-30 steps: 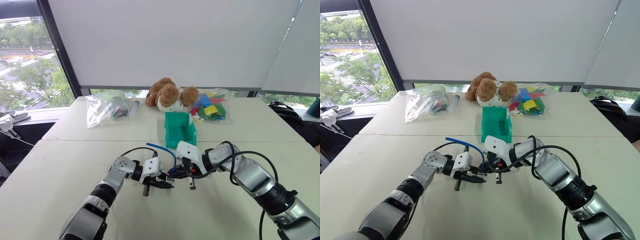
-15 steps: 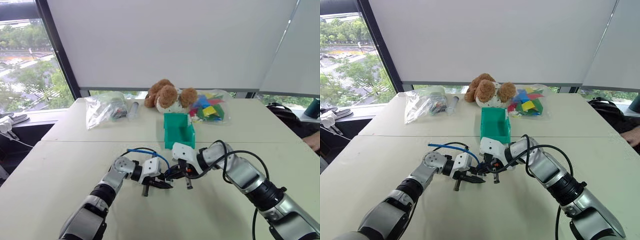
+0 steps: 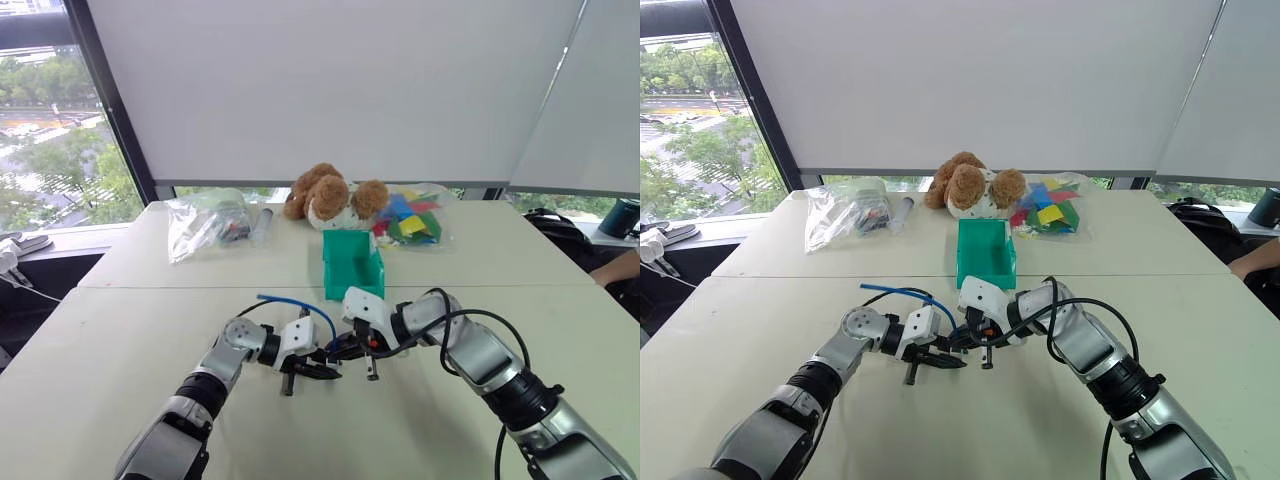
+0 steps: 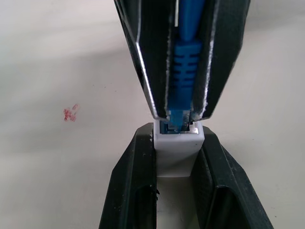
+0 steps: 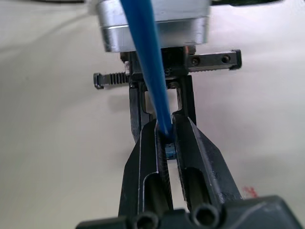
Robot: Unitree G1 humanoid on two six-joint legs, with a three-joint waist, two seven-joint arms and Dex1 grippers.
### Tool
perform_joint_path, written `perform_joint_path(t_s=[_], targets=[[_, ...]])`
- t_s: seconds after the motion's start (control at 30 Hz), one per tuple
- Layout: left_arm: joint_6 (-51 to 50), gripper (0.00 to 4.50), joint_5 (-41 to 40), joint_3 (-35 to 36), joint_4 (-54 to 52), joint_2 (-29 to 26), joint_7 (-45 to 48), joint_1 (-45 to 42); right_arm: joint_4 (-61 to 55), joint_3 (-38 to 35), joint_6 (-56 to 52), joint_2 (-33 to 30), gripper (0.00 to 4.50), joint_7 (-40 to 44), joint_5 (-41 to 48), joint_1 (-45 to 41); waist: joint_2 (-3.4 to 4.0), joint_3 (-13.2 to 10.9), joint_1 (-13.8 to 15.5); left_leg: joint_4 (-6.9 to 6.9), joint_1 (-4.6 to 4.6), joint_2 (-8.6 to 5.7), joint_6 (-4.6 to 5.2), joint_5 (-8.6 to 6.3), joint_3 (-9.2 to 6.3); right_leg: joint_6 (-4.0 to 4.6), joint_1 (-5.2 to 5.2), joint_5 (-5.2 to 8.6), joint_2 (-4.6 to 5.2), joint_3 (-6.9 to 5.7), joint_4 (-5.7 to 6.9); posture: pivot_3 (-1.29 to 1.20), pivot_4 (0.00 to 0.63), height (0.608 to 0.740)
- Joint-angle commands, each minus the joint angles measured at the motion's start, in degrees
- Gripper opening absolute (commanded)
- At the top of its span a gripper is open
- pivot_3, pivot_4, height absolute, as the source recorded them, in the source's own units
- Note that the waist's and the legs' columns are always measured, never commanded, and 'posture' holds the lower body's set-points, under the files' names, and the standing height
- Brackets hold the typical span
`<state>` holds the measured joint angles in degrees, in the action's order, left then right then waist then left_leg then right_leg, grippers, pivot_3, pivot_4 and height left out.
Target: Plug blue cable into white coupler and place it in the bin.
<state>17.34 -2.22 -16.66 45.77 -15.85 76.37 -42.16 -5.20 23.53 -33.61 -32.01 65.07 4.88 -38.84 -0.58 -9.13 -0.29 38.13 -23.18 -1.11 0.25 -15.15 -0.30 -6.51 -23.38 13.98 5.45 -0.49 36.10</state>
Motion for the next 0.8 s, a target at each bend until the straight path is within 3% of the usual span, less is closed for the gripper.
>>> perform_joint_path(t_s=[0.03, 0.2, 0.23, 0.37, 0.63, 0.8], targets=[[-3.8, 1.80, -1.6, 2.0, -5.3, -2.8, 0.2, 2.0, -3.9, -4.6, -6.0, -0.1, 0.00, -1.5, 3.6, -0.7, 0.01, 0.0, -0.4, 0.00, -0.10, 0.00, 0.00, 0.00, 0.00, 0.00, -0.10, 0.00, 0.01, 0.00, 0.00, 0.00, 0.150, 0.740], [-9.5, 4.29, -4.3, 5.0, -14.7, -7.1, -1.4, 5.4, -5.6, -11.7, -12.0, -0.1, 0.00, -4.2, 8.5, -5.1, 0.11, -0.1, -0.4, -0.17, -0.31, -0.02, -0.01, 0.00, 0.03, 0.00, -0.44, 0.00, 0.09, 0.04, 0.00, 0.00, 0.150, 0.740], [-10.8, 4.40, -5.0, 5.8, -16.4, -7.8, -1.9, 5.9, -5.1, -13.0, -12.9, 0.2, 0.00, -5.2, 9.1, -6.3, 0.12, -0.2, -0.4, -0.18, -0.35, -0.03, -0.01, 0.00, 0.03, 0.00, -0.47, 0.00, 0.09, 0.04, 0.01, 0.00, 0.150, 0.740], [-17.7, 4.40, -8.7, 10.5, -23.5, -10.2, -5.6, 8.5, 4.4, -16.9, -14.5, 1.5, 0.00, -10.7, 8.7, -14.8, 0.14, -0.2, -0.4, -0.18, -0.45, -0.04, -0.02, 0.00, 0.05, 0.01, -0.60, -0.01, 0.21, 0.07, 0.00, 0.00, 0.150, 0.740], [-33.6, 4.40, -15.9, 15.9, -38.9, -13.7, -11.3, 14.4, 47.9, -15.5, 0.3, 7.7, 0.00, -13.6, 2.6, -33.7, 0.16, -0.2, -0.7, -0.41, -0.46, -0.09, -0.08, 0.02, 0.20, 0.02, -0.76, -0.02, 0.29, 0.15, 0.00, 0.00, 0.150, 0.740], [-38.7, 4.40, -18.4, 17.3, -44.8, -14.6, -14.0, 16.6, 68.6, -15.2, 9.3, 11.8, 0.00, -14.8, -1.5, -39.9, 0.17, -0.2, -0.9, -0.75, -0.47, -0.10, -0.25, 0.13, 0.32, 0.02, -0.98, -0.03, 0.19, 0.19, 0.01, 0.00, 0.150, 0.740]])
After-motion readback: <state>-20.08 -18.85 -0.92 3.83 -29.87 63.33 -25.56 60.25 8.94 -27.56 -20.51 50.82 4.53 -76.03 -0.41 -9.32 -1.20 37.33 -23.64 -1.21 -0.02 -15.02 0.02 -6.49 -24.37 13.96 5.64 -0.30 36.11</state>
